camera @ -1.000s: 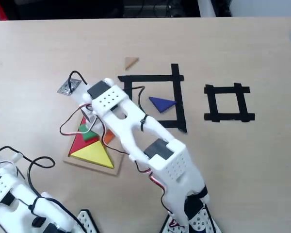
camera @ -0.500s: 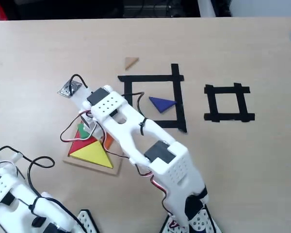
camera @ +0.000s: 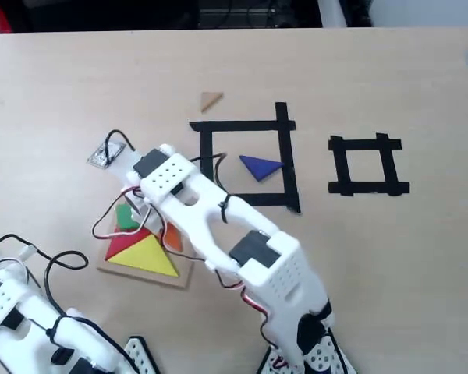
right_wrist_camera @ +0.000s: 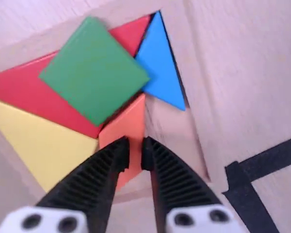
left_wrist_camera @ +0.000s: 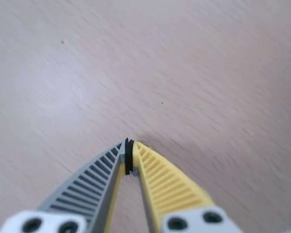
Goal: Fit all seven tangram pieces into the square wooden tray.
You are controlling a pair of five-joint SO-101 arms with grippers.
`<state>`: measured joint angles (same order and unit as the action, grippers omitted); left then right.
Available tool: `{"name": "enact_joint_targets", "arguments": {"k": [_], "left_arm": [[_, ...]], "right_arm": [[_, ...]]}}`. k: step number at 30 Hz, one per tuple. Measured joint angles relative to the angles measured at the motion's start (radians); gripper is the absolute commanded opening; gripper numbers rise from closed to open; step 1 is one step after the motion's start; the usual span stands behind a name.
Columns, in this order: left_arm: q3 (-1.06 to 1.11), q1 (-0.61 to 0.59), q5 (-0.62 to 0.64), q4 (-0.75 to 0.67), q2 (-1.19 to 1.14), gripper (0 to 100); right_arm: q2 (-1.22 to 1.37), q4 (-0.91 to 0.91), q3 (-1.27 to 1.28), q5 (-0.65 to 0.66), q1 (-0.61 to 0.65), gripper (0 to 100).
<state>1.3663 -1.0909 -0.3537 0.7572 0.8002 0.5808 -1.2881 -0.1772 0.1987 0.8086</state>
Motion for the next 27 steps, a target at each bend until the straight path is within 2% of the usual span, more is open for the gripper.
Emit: {"name": "enact_joint_targets", "arguments": {"k": [6,11,19,27], "left_arm": [[0.000,0.000,0.000,0.000,0.000,3],[0.000,0.000,0.000,0.000,0.000,3],[0.000,0.000,0.000,0.000,0.000,3],[0.003,0.000,0.000,0.000,0.000,3]], "right_arm": [[-0.009,-0.034,0.012,-0.003,0.005,22.4],[-0.038,-0.118,0.021,0.080,0.006,21.9],[-0.272,-0.133,0.144,0.140,0.025,21.9],[-0.338,0.074,0.427,0.121,0.052,22.1]]}}
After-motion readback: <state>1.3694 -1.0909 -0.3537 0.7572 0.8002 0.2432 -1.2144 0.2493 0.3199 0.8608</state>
